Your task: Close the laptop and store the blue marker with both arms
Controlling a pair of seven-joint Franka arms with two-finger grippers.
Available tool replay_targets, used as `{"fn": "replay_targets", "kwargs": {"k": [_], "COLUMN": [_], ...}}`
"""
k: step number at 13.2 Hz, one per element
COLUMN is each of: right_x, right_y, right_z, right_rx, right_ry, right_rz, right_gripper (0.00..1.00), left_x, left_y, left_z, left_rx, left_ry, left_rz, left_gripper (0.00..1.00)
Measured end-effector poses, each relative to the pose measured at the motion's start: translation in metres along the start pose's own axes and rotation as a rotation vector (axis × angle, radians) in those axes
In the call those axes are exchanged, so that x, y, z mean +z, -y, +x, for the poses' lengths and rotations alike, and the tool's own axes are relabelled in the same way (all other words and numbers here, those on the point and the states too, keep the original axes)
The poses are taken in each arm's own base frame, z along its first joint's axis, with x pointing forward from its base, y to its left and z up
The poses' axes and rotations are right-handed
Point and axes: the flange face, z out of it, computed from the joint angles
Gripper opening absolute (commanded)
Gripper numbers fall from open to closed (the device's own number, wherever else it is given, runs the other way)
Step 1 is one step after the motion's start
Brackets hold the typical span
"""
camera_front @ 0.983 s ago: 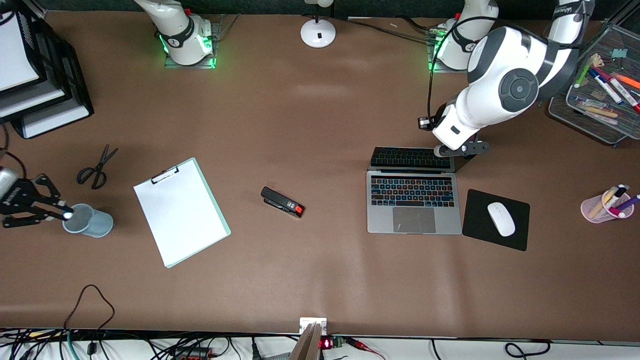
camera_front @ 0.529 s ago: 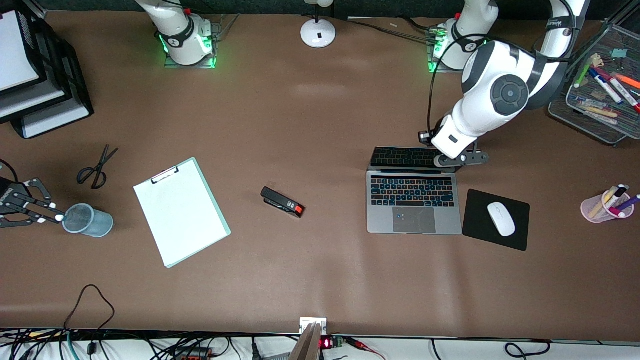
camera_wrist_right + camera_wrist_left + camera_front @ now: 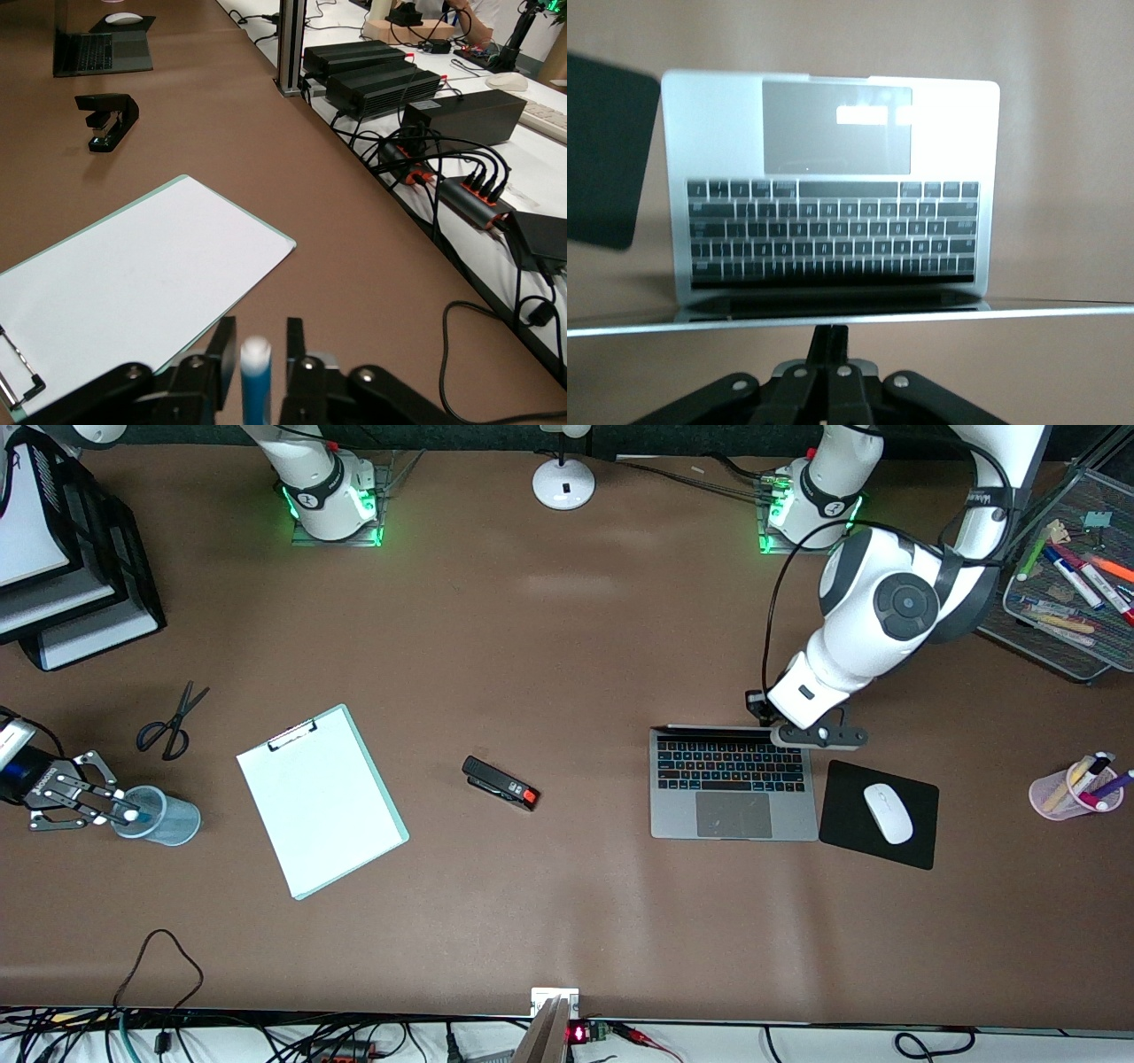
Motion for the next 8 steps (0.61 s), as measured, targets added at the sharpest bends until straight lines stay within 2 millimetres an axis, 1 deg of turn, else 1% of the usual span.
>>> {"fn": "replay_targets", "kwargs": {"k": [3, 5, 6, 7, 8], "right_x": [-0.004, -0.008, -0.010, -0.012, -0.013], "right_y": [0.002, 0.001, 0.000, -0.001, -0.001], "right_z": [0.000, 0.008, 0.018, 0.034, 0.057], "right_rx": [0.105, 0.194, 0.250, 0.305, 0.361], "right_ry": [-0.004, 0.033, 0.068, 0.114, 0.169], "right_rz": [0.019, 0.039, 0.051, 0.062, 0.070], "right_gripper": [1.00, 1.00, 1.00, 1.00, 1.00], "left_x": [0.007, 0.014, 0.017, 0.019, 0.021], "left_y": [0.004, 0.005, 0.005, 0.005, 0.005], "left_z": [0.024, 0.035, 0.043, 0.052, 0.064], "left_rx": [0.031, 0.048, 0.061, 0.073, 0.077], "left_ry": [-0.030, -0.035, -0.041, -0.050, -0.059], "left_rz": [-0.018, -0.013, -0.005, 0.000, -0.002], "left_gripper": [0.00, 0.00, 0.00, 0.00, 0.00]}}
